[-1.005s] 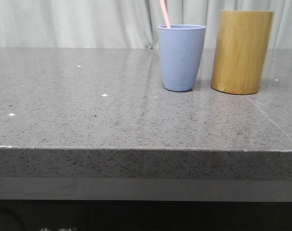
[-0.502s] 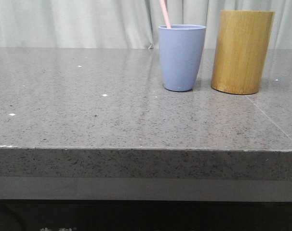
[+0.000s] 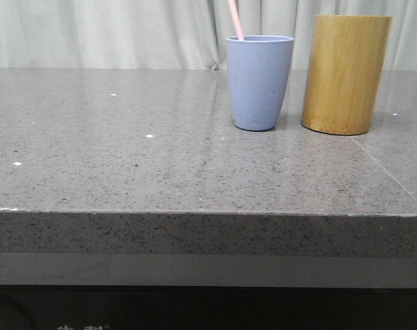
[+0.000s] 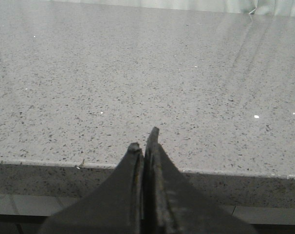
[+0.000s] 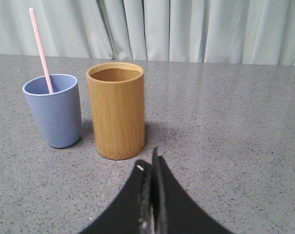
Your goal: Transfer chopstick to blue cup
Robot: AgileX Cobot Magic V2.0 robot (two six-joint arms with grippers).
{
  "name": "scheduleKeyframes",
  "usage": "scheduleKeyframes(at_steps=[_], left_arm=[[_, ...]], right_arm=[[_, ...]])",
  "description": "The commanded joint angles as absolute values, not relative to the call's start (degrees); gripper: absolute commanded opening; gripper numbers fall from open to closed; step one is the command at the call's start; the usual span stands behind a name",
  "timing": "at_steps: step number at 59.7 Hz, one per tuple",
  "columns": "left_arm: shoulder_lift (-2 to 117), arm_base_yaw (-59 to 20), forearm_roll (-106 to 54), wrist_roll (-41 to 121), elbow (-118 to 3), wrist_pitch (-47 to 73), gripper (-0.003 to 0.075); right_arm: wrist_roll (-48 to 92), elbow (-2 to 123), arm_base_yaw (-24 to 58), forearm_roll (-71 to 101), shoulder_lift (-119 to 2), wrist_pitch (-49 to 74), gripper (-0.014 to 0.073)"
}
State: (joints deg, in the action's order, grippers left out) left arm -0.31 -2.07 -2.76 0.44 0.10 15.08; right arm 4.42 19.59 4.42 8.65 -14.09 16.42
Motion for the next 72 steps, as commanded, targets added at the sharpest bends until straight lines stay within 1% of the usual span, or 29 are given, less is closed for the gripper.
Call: scheduleKeyframes(at_steps=[1,11,20,25,72], left_arm=[[-1.62,-2.01,-3.32,0.00,0.51,10.47,-0.0019],[-1.62,-2.01,-3.32,0.00,0.51,10.47,-0.0019],[-1.62,-2.01,-3.32,0.00,0.51,10.47,-0.0019],[-1.62,-2.01,-3.32,0.00,0.51,10.47,-0.0019],[-1.62,-2.01,-3.32,0.00,0.51,10.47,-0.0019]], right_arm=[[4.42,18.42,4.09,7.66,-13.76,10.90,-0.0067],[4.42,8.00,2.84,5.94,-6.05,7.60,-0.0067],[4.42,1.02,1.61,6.83,1.81,7.52,-0.0067],[4.36,-1.10,1.45,7.24,1.40,6.19,-0.0067],[4.36,-1.33,1.45,7.25,1.49,7.63,-0.0067]])
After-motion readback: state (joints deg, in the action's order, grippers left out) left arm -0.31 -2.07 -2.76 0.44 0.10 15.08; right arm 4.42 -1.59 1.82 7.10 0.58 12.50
